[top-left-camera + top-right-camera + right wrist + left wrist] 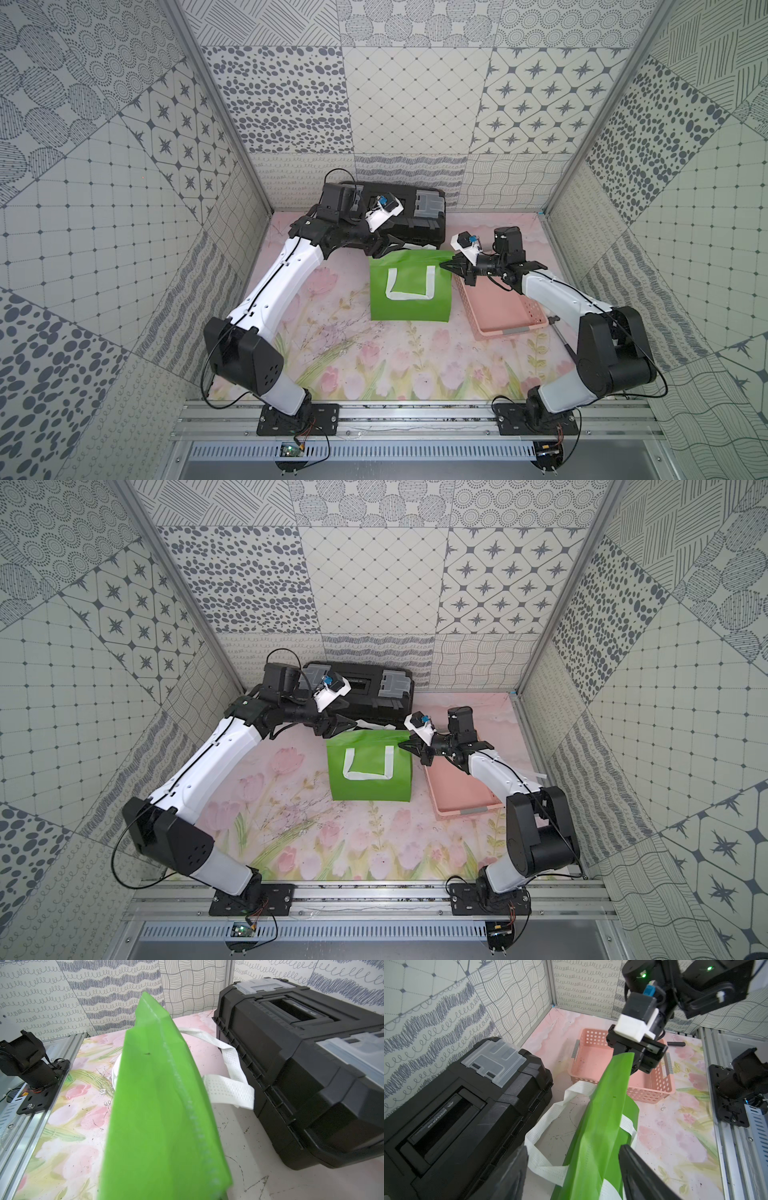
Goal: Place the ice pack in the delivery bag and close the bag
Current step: Seal the delivery bag at the center of the board.
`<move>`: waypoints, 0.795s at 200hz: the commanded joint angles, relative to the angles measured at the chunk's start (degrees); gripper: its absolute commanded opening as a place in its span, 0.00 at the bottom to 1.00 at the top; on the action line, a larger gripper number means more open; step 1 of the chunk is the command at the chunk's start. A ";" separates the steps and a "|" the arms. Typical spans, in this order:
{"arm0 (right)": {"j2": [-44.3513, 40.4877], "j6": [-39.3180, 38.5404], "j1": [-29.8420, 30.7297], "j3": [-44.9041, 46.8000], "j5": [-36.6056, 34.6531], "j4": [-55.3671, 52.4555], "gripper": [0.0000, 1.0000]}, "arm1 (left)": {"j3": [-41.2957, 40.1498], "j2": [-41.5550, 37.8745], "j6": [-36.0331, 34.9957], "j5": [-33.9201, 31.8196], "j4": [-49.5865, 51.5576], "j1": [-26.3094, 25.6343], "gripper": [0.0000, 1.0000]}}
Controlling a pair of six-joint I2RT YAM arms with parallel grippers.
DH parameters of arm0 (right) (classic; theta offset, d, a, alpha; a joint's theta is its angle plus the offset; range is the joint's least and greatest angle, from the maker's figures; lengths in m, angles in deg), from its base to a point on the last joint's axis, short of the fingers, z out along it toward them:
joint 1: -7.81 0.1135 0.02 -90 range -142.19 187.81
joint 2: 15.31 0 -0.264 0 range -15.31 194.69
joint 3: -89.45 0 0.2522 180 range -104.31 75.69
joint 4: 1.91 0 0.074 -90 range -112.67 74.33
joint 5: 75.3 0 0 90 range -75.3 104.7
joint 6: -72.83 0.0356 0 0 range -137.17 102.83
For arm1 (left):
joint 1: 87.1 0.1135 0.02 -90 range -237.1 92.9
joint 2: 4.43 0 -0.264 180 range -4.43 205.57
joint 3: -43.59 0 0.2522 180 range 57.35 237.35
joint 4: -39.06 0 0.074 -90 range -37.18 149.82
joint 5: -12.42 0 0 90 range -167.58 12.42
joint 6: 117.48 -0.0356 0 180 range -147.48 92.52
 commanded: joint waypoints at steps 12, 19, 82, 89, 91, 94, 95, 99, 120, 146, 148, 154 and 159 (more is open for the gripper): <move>-2.18 -0.60 0.21 -0.51 -1.59 0.59 0.00 | 11.69 12.17 2.74 1.33 8.64 -2.76 0.73; -2.18 -0.29 0.21 -0.44 -1.59 0.77 0.00 | 12.80 13.73 2.40 2.16 9.15 -3.16 0.73; -2.08 0.25 0.21 -0.57 -2.13 1.48 0.00 | 14.55 19.94 0.78 4.12 11.71 -5.05 0.68; -1.94 0.27 0.21 -0.69 -2.18 1.48 0.00 | 14.69 20.43 0.55 4.13 12.05 -5.19 0.67; -1.92 0.32 0.21 -0.68 -2.25 1.44 0.00 | 14.76 20.58 0.47 4.23 12.27 -5.30 0.67; -1.84 0.26 0.21 -0.70 -2.29 1.48 0.00 | 14.83 20.72 0.32 4.42 12.53 -5.29 0.66; -1.83 0.30 0.21 -0.70 -2.29 1.48 0.00 | 14.85 20.79 0.29 4.52 12.63 -5.28 0.66; -1.73 0.35 0.21 -0.73 -2.30 1.41 0.00 | 14.95 20.92 0.06 4.88 12.94 -5.45 0.66; -1.26 0.55 0.21 -1.14 -2.25 1.47 0.00 | 13.53 20.45 -1.12 6.35 13.10 -5.60 0.67; -0.68 0.85 0.21 -1.72 -2.38 1.48 0.00 | 11.55 20.03 -1.82 5.39 12.28 -5.89 0.70; -0.68 0.86 0.21 -1.80 -2.38 1.55 0.00 | 11.54 20.06 -1.97 5.27 12.42 -5.96 0.70; -0.52 0.95 0.21 -1.89 -2.38 1.56 0.00 | 11.53 20.15 -2.47 4.79 12.70 -6.06 0.71; -0.38 1.09 0.21 -1.94 -2.46 1.52 0.00 | 11.37 20.16 -2.70 4.39 12.70 -6.02 0.74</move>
